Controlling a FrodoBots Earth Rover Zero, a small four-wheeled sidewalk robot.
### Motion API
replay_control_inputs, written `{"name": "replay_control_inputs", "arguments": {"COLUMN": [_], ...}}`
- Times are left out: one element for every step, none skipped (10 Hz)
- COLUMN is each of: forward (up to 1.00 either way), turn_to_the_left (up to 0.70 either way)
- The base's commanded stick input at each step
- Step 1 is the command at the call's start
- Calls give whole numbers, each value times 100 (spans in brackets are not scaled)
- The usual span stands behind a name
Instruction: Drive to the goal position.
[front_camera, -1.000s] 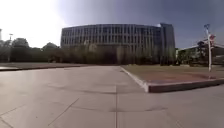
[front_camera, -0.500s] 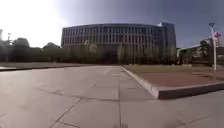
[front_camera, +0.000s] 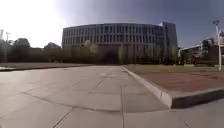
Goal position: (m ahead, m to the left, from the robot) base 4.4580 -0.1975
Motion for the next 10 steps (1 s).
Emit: {"name": "replay_control_inputs", "arguments": {"forward": [70,70,70,70,70,70,70,70,70,70], "turn_to_the_left": [1,1,1,-4,-14,-24,-33,-34,-34,-16]}}
